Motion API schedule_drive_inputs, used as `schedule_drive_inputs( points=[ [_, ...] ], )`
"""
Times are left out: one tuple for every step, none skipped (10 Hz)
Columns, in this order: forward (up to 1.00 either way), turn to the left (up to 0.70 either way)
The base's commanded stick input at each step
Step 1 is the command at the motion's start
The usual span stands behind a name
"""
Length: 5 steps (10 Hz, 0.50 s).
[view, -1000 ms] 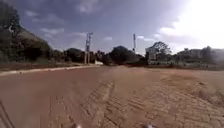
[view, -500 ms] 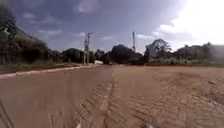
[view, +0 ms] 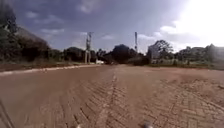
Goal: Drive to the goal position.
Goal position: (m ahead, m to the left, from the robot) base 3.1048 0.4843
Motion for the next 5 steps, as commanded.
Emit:
schedule_drive_inputs(
  points=[
    [0.7,0.0],
    [0.7,0.0],
    [0.7,0.0],
    [0.7,0.0],
    [0.7,0.0]
  ],
)
